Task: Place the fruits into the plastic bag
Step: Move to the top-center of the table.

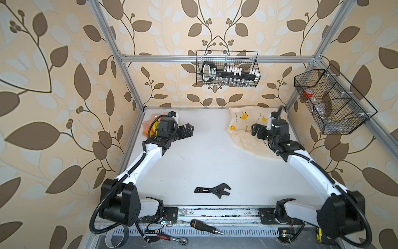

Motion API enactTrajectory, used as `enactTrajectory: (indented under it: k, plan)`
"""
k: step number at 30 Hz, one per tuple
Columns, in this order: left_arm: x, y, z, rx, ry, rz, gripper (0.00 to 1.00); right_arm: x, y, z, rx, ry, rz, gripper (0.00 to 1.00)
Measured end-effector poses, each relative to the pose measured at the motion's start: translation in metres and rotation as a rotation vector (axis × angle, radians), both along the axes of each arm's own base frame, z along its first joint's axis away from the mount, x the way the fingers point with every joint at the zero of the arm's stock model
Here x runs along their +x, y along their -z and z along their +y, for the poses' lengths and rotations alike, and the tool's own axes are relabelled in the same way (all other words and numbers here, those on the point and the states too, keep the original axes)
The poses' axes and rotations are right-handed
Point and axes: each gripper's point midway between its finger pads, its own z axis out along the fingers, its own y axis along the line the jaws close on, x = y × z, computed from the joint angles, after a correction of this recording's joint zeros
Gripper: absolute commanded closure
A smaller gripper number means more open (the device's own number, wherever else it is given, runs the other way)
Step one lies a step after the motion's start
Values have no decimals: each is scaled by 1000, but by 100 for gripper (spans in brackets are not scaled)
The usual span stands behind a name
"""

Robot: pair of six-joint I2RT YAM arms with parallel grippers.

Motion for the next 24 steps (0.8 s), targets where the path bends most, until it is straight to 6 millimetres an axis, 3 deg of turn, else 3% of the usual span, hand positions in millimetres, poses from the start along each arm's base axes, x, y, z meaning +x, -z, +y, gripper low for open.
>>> enactTrajectory:
  k: [4, 8, 14, 19, 24]
  plan:
    - [-8, 11, -29, -44, 98, 77, 1, 26, 16, 57, -28, -91, 122, 0]
    - [-13, 12, -38, -69, 141, 107, 1, 46, 38, 75, -85, -88, 193, 1]
    - [-15, 3, -45, -99, 180, 102, 1, 69, 69, 71, -194, -36, 271, 5]
    - [-21, 3, -50, -123, 207, 123, 1, 59, 86, 50, -263, -11, 324, 9]
    - [-24, 2, -55, -155, 220, 140, 1, 47, 116, 19, -272, -5, 401, 19]
